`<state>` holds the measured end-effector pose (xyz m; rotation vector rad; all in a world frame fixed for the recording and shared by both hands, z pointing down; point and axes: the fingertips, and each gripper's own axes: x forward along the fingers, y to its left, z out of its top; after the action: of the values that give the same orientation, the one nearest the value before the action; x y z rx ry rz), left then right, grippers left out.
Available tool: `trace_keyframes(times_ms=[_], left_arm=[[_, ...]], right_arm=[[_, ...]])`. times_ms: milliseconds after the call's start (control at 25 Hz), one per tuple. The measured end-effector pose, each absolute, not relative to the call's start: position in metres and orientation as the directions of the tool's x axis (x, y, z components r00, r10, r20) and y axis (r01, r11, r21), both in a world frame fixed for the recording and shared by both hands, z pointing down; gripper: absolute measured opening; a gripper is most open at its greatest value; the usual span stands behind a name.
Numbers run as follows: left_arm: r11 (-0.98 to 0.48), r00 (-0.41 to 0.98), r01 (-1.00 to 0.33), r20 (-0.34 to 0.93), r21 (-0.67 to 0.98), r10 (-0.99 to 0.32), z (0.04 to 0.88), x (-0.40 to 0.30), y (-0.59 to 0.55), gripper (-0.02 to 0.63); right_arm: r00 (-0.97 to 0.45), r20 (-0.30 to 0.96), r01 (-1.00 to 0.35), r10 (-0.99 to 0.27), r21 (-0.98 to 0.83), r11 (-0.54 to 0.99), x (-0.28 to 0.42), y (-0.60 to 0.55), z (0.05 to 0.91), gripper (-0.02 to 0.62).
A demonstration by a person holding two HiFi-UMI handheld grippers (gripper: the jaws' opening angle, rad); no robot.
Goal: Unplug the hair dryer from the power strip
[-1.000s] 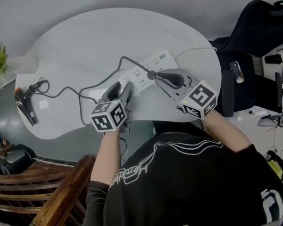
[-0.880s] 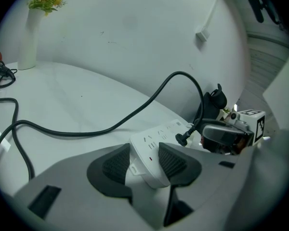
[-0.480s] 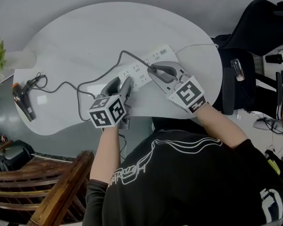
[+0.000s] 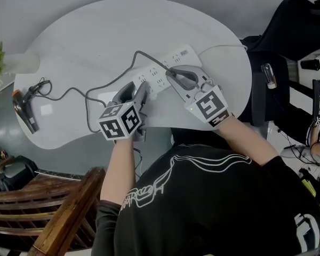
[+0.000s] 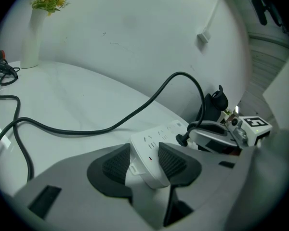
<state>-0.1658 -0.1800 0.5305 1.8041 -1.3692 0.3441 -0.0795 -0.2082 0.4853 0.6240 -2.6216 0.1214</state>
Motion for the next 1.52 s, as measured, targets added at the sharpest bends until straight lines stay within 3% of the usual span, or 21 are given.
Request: trace_keyframes(times_ms=[360, 760, 1040, 1320, 1520], left_arm=[[-0.071, 0.371, -0.895, 0.645, 0.441, -0.668, 0.5308, -0.1655, -0.1803, 0.186], [-0.061, 0.355, -0.902, 0.653, 0.428, -0.669, 0.5311, -0.1658, -0.1813, 0.184], [-0.091, 0.386, -0.893, 0.647, 0.44, -0.658, 0.5309, -0.1652, -0.1807, 0.186], [-0.075, 0.37, -0.9, 0.661, 0.429, -0.653, 0.5308, -0.1646, -0.181, 0.184], [-0.089, 0.376, -0.899, 0.652, 0.428, -0.659, 0.5307, -0.1637, -0.1806, 0.184]], right_arm=[[-0.819, 0.426, -0.455, -0.384, -0.073, 0.888, -0.0777, -0.2108, 0.4848, 0.028], [-0.785, 0.458, -0.441, -0.418, 0.06, 0.895, -0.0823, -0.2086, 0.4832, 0.027], [-0.82, 0.429, -0.452, -0.38, -0.076, 0.889, -0.0768, -0.2109, 0.4835, 0.026], [-0.797, 0.471, -0.402, -0.379, 0.056, 0.914, -0.0818, -0.2061, 0.4817, 0.026], [-0.82, 0.448, -0.428, -0.356, -0.068, 0.901, -0.0766, -0.21, 0.484, 0.026]])
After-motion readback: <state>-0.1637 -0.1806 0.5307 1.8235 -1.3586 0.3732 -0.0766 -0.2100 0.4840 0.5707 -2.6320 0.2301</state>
